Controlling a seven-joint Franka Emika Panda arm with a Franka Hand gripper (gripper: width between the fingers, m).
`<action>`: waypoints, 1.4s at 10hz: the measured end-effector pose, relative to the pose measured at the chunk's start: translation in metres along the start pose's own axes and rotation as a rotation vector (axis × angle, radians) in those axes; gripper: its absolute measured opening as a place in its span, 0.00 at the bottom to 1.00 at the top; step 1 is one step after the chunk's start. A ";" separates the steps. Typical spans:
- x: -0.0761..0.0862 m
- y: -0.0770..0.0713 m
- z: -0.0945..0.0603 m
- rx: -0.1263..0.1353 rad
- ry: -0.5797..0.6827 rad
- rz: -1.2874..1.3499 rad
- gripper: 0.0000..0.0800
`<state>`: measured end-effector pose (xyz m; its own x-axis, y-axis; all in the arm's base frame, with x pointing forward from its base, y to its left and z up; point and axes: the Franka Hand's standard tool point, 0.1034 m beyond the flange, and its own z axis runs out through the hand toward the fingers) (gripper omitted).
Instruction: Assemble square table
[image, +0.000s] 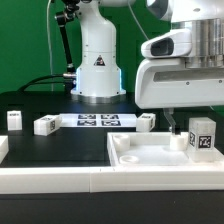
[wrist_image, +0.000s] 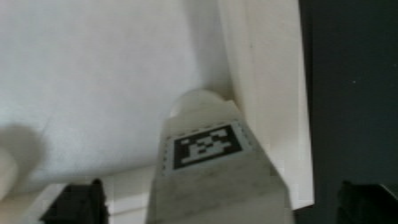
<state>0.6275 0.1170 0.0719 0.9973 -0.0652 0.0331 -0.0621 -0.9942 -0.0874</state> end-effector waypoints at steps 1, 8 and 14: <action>0.000 0.000 0.000 -0.008 0.001 -0.069 0.81; 0.001 0.000 0.000 -0.007 0.003 -0.060 0.36; -0.001 -0.001 0.000 -0.007 0.015 0.515 0.36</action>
Offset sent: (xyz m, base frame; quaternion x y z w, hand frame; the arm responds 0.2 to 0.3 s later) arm 0.0000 0.0000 0.0000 0.0000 0.0000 0.0000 1.0000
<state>0.6261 0.1177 0.0717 0.8365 -0.5479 0.0016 -0.5456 -0.8333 -0.0897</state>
